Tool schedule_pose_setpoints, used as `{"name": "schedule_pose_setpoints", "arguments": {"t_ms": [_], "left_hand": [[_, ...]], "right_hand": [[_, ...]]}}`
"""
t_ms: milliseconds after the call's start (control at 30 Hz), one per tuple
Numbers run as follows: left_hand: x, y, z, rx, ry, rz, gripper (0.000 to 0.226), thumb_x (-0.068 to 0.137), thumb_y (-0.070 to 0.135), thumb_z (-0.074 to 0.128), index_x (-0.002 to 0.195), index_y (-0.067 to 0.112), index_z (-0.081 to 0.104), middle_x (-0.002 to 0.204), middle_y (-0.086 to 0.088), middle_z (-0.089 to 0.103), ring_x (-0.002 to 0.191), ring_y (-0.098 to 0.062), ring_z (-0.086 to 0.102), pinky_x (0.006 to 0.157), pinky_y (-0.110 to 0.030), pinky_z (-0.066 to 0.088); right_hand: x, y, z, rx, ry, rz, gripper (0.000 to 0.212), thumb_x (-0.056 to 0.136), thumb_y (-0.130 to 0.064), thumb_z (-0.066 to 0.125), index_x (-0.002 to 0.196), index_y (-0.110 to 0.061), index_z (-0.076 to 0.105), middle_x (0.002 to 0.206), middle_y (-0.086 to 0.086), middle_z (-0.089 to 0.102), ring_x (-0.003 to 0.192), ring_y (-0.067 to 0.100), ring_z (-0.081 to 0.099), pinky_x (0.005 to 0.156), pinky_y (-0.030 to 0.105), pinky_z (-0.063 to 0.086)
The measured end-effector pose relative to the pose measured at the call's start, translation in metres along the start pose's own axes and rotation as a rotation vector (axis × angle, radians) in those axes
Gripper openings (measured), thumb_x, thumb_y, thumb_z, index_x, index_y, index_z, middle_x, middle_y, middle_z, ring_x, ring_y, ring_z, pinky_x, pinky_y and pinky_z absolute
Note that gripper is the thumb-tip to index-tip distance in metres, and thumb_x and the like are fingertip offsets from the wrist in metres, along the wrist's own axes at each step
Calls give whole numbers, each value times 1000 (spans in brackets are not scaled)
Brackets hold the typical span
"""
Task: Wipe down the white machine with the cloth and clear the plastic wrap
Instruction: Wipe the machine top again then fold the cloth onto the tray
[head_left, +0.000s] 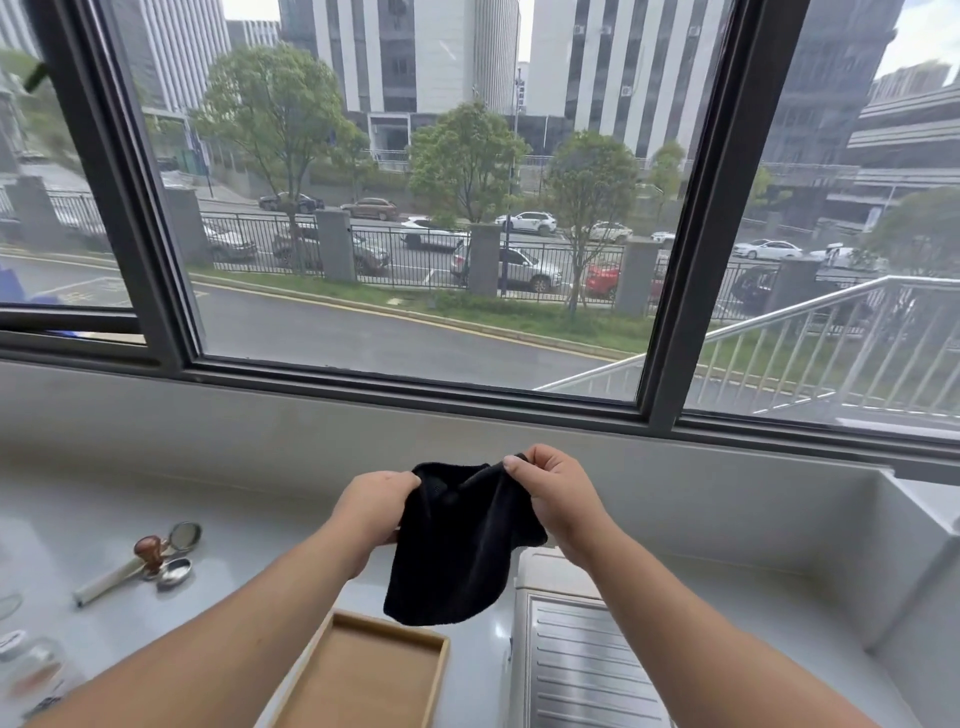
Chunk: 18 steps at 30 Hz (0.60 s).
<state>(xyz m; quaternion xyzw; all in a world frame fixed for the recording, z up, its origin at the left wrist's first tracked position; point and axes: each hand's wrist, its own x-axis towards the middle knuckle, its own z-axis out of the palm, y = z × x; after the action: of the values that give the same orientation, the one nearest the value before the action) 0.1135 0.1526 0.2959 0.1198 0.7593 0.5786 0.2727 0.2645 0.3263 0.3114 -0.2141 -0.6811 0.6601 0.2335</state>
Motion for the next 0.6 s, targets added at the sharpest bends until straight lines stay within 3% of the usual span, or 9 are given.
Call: {"name": "schedule_pose_setpoints", "arguments": {"t_ms": [133, 300, 500, 600], "left_hand": [[15, -1, -31, -74, 99, -31, 23, 98, 14, 56, 99, -5, 70, 89, -16, 70, 80, -30, 68, 59, -35, 61], [33, -3, -69, -101, 132, -33, 23, 101, 15, 53, 105, 0, 70, 103, -18, 73, 85, -30, 73, 68, -37, 61], [48, 2, -90, -126, 45, 0, 23, 105, 21, 51, 110, 5, 68, 104, -15, 76, 90, -30, 74, 76, -38, 58], [53, 5, -96, -115, -62, 39, 10, 102, 15, 57, 104, 12, 66, 104, -10, 77, 91, -25, 72, 81, -38, 53]], "right_hand": [[10, 7, -1, 2, 94, 28, 26, 88, -30, 71, 72, -17, 56, 72, 9, 48, 68, 24, 46, 63, 38, 40], [21, 14, -5, 28, 162, 70, 22, 96, -23, 68, 78, -14, 59, 75, 10, 52, 72, 25, 47, 65, 37, 39], [29, 17, -2, 124, 148, 133, 15, 97, -22, 69, 93, -10, 60, 87, 14, 57, 79, 30, 52, 72, 43, 42], [34, 18, 6, 122, 149, 153, 21, 95, -17, 70, 82, -13, 54, 83, 15, 56, 70, 27, 52, 64, 37, 43]]}}
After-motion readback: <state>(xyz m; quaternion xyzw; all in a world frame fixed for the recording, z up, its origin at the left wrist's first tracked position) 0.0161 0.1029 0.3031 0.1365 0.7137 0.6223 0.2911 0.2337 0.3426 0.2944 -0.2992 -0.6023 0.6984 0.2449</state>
